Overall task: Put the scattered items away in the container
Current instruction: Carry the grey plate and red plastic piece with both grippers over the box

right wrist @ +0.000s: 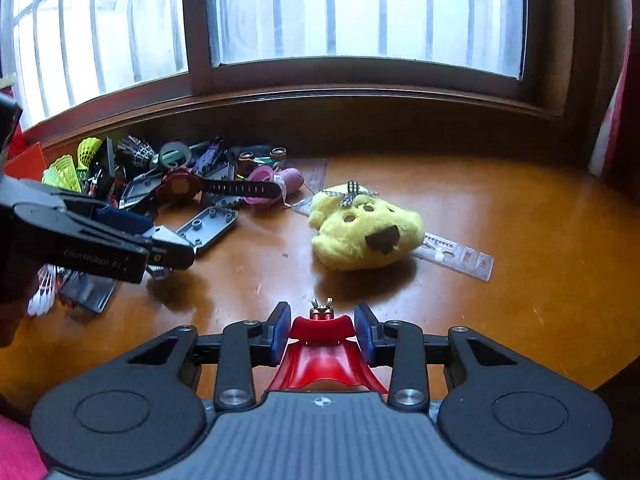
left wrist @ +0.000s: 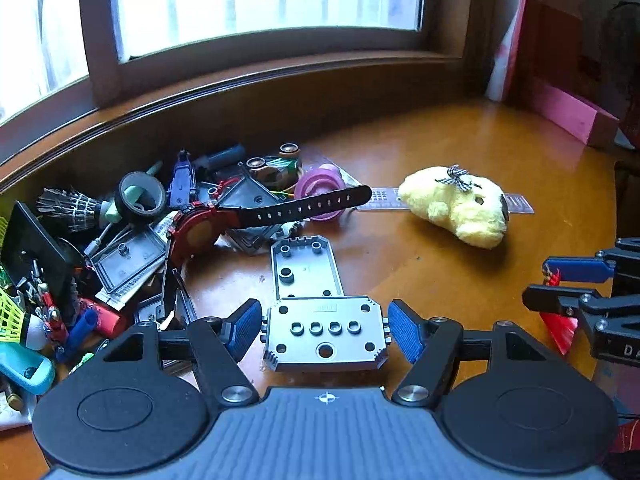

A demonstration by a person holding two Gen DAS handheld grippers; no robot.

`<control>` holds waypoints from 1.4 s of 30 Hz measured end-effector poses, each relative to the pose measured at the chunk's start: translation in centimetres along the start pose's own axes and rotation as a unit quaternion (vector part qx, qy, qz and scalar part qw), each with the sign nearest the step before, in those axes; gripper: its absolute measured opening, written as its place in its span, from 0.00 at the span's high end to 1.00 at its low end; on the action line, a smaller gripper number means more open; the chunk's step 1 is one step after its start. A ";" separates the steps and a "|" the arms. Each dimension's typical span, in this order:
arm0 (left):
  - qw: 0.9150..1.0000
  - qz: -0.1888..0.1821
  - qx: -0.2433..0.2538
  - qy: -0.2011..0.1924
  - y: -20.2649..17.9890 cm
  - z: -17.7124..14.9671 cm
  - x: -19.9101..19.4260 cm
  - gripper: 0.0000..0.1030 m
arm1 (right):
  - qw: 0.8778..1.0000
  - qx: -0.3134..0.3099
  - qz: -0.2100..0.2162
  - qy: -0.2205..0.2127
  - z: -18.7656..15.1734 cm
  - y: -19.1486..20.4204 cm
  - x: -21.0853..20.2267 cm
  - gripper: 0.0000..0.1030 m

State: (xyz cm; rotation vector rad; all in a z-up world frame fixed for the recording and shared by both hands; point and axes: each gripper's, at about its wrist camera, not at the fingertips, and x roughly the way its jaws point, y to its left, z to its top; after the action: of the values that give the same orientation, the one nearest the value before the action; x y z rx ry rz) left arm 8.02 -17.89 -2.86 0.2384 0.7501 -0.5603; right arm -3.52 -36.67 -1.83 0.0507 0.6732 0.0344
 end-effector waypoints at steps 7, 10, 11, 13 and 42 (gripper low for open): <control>1.000 0.011 -0.021 0.001 0.5 0.4 -0.1 0.33 | 0.999 0.017 0.030 -0.007 1.9 -0.5 1.2 0.64; 0.999 0.020 -0.034 -0.001 0.9 0.6 -0.2 0.33 | 0.999 0.015 0.046 -0.008 3.0 -0.4 1.8 0.64; 0.999 0.023 -0.039 -0.002 1.1 0.7 -0.2 0.33 | 0.999 0.015 0.052 -0.008 3.3 -0.4 2.0 0.64; 0.998 0.029 -0.047 -0.005 1.4 0.7 -0.4 0.33 | 0.998 0.014 0.065 -0.009 3.9 -0.3 2.4 0.64; 0.956 0.192 -0.211 -0.064 6.7 -1.3 -8.9 0.33 | 0.957 -0.107 0.269 -0.008 11.1 7.3 5.5 0.64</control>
State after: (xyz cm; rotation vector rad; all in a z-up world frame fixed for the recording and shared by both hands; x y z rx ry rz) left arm 5.73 -8.37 2.47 -0.0517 0.6571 -0.0375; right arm 7.60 -29.50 3.86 0.0248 0.6204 0.6295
